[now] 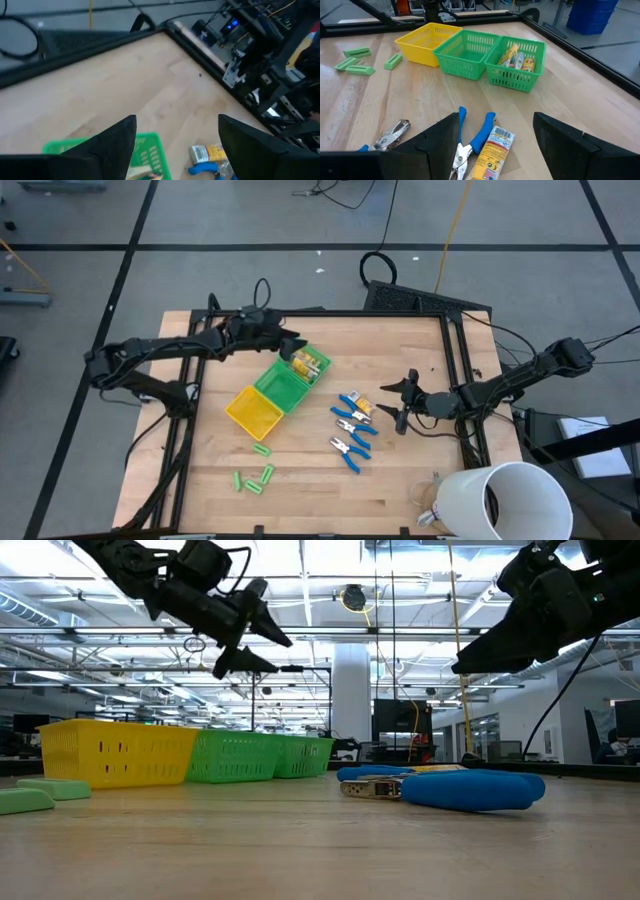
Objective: Pick & Place School Supplies
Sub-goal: Put the crayon box into the top green bin
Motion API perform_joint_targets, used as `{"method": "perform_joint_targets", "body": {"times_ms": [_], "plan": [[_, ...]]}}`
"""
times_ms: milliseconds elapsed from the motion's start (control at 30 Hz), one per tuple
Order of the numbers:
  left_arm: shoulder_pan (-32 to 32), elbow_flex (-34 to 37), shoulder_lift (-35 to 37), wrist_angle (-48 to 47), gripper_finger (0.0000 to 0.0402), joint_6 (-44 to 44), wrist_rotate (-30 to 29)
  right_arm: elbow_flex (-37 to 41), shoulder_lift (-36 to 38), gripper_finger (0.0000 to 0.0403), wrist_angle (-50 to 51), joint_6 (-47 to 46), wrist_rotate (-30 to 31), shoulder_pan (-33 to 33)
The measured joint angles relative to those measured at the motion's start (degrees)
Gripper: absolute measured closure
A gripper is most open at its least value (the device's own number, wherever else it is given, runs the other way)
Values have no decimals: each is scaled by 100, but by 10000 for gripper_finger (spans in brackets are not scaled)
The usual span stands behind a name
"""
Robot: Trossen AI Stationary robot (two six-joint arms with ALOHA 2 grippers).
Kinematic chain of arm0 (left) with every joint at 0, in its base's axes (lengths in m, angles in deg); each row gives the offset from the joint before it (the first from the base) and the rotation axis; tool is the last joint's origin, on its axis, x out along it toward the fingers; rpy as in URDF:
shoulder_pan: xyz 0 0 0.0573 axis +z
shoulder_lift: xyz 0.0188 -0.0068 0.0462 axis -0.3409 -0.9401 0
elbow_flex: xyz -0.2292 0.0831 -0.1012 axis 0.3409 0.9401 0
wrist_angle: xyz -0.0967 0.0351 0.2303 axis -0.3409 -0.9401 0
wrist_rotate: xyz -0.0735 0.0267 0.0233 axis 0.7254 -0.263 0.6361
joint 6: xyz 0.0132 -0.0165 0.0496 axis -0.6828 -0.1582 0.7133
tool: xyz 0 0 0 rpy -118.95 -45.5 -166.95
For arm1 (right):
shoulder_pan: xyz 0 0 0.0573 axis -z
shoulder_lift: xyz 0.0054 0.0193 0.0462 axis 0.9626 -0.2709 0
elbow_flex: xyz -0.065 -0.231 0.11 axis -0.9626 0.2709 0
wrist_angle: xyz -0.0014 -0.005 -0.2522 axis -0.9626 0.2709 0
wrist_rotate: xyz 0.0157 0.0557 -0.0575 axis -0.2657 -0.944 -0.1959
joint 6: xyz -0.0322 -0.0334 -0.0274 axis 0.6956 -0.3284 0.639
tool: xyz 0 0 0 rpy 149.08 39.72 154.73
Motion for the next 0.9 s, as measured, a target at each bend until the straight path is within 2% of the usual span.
{"method": "perform_joint_targets", "body": {"times_ms": [167, 333, 467, 533, 633, 767, 900], "plan": [[-63, 0, 285, 36, 125, 291, -5, -2, 0, 156, 0, -40, -11, -2], [-413, 0, 745, 30, 119, 841, -133, -1, 0, 156, 1, -154, -67, -2], [-957, 26, 1216, 43, 125, 1372, -347, -1, -2, 156, -56, -144, -581, -2], [-1300, 145, 1503, 63, 129, 1699, -632, -2, -9, 156, -128, -98, -876, -4], [-1887, 593, 1867, 441, 132, 1952, -1271, 0, -116, 156, -441, 40, -1194, -77], [-2529, 1471, 2180, 1392, 132, 2167, -1907, 56, -468, 156, -1090, 260, -1236, -342], [-2797, 2036, 2500, 2065, 125, 2193, -2244, 79, -934, 156, -1361, -292, -1244, -450]]}}
